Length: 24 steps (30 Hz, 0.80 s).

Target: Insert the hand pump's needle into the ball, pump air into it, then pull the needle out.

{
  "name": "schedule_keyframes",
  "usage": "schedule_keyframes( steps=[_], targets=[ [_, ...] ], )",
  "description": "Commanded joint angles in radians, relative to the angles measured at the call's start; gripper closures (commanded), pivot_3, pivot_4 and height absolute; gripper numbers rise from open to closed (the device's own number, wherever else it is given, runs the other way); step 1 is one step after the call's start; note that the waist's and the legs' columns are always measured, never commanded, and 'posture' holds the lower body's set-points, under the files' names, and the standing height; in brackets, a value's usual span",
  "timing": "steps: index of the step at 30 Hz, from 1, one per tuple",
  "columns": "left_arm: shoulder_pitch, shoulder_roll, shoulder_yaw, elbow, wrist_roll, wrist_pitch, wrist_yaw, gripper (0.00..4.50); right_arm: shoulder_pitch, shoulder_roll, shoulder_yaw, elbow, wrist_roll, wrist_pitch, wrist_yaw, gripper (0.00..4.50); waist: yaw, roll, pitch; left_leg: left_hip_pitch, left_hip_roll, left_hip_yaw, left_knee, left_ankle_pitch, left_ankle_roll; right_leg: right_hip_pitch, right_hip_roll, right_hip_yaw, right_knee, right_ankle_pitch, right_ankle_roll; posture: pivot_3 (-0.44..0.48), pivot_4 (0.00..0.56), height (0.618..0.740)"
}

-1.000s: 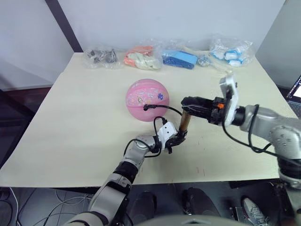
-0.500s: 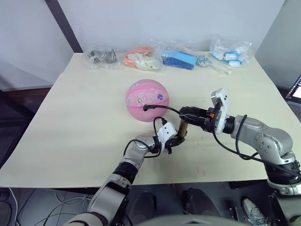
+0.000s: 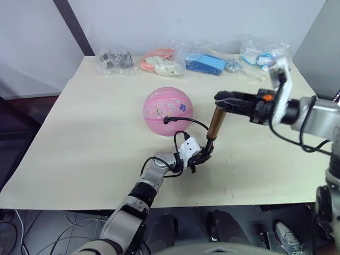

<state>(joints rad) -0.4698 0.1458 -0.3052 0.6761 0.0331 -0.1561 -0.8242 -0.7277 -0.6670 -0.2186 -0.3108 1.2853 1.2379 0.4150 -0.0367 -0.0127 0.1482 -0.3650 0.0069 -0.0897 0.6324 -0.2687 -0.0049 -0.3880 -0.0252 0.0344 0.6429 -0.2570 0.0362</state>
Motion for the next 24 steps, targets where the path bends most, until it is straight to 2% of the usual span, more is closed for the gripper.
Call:
schedule_keyframes(
  steps=[1, 5, 9, 16, 24],
  targets=[
    [0.062, 0.032, -0.018, 0.099, 0.039, 0.051, 0.001, 3.44, -0.061, -0.041, -0.089, -0.013, 0.086, -0.021, -0.034, 2.74, 0.0, 0.0, 0.0, 0.0, 0.0, 0.0, 0.0, 0.0, 0.0, 0.0, 0.0, 0.0, 0.0, 0.0, 0.0, 0.0, 0.15, 0.74],
    [0.068, 0.032, -0.021, 0.099, 0.04, 0.049, -0.003, 3.44, -0.069, -0.056, -0.081, -0.006, 0.128, -0.036, -0.073, 2.74, 0.0, 0.0, 0.001, -0.001, 0.0, 0.0, 0.0, 0.0, 0.0, 0.0, 0.0, 0.0, 0.0, 0.0, 0.0, 0.0, 0.15, 0.74],
    [0.062, 0.03, -0.021, 0.107, 0.04, 0.046, -0.004, 3.44, 0.018, -0.033, -0.018, -0.031, 0.069, -0.049, -0.064, 2.74, 0.0, -0.001, 0.0, 0.0, 0.0, 0.0, 0.0, 0.0, 0.0, 0.0, 0.0, 0.0, 0.0, 0.0, 0.0, 0.0, 0.15, 0.74],
    [0.06, 0.03, -0.02, 0.108, 0.039, 0.048, -0.003, 3.44, 0.25, 0.025, 0.149, -0.034, -0.143, -0.159, 0.023, 2.74, -0.005, -0.003, -0.004, 0.005, 0.001, 0.0, 0.0, 0.0, 0.0, 0.008, 0.0, 0.0, 0.0, -0.002, 0.004, 0.0, 0.15, 0.74],
    [0.068, 0.035, -0.016, 0.094, 0.039, 0.056, -0.002, 3.44, 0.403, 0.094, 0.336, 0.032, -0.369, -0.287, 0.121, 2.74, -0.006, -0.004, -0.016, 0.006, 0.004, 0.0, 0.0, 0.0, 0.0, 0.009, 0.005, 0.0, 0.0, -0.003, 0.004, 0.0, 0.15, 0.74]
  ],
)
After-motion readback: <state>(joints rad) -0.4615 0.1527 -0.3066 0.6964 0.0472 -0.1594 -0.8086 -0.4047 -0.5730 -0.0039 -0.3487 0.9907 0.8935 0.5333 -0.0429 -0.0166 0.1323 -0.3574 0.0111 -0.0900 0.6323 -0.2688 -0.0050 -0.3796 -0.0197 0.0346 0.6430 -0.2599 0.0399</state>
